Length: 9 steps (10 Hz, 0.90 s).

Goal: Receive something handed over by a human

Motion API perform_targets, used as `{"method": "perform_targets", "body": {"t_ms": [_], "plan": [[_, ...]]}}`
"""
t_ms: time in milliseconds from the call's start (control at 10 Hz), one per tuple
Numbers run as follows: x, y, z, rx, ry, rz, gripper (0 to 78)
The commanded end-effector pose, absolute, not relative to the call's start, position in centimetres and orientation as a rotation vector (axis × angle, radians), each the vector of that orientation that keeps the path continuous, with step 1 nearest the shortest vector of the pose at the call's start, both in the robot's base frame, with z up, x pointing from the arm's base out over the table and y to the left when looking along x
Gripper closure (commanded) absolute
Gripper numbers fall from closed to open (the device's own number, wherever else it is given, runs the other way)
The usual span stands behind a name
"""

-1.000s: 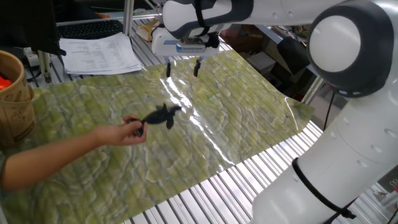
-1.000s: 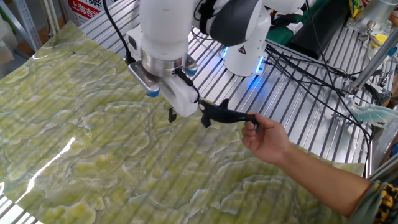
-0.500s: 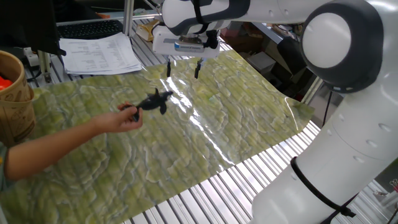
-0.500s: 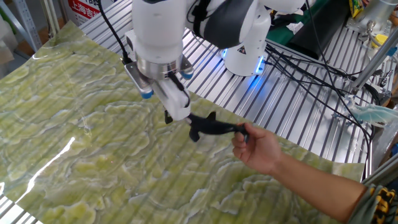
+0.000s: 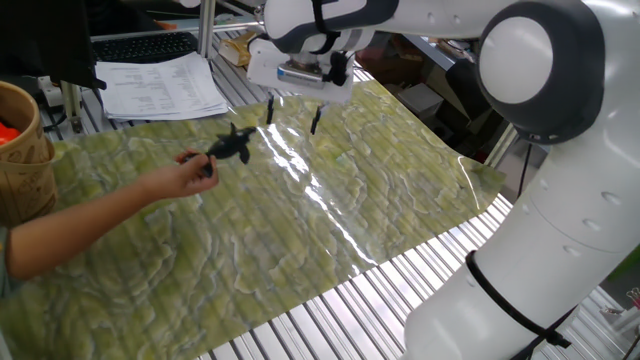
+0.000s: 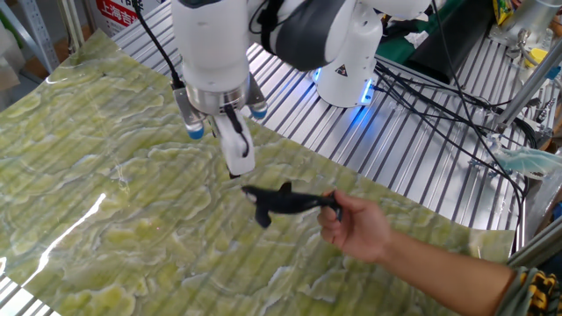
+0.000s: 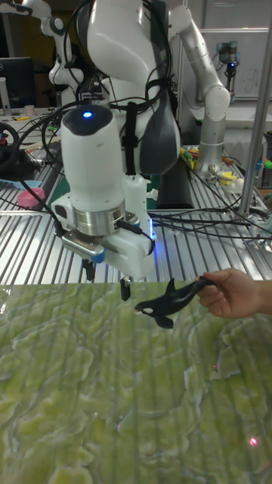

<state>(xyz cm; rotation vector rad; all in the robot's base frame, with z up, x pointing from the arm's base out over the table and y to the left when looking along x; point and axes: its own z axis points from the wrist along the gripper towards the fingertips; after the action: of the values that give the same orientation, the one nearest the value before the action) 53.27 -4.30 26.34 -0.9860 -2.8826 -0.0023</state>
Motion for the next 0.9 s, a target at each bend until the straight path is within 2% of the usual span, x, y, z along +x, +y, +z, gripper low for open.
{"method": "perform_targets", "body": {"t_ms": [100, 400, 600, 700, 800, 900], "plan": [[52.3, -0.5, 23.3, -1.816, -2.355, -0.441, 0.3], [52.2, 0.9, 23.9, -1.826, -2.271, -0.582, 0.3], [52.2, 0.9, 23.9, -1.618, -2.451, -0.680, 0.3], [52.2, 0.9, 23.9, -1.655, -2.438, -0.663, 0.3], [52.2, 0.9, 23.9, -1.694, -2.522, -0.522, 0.3], [52.2, 0.9, 23.9, -1.715, -2.519, -0.526, 0.3]]}}
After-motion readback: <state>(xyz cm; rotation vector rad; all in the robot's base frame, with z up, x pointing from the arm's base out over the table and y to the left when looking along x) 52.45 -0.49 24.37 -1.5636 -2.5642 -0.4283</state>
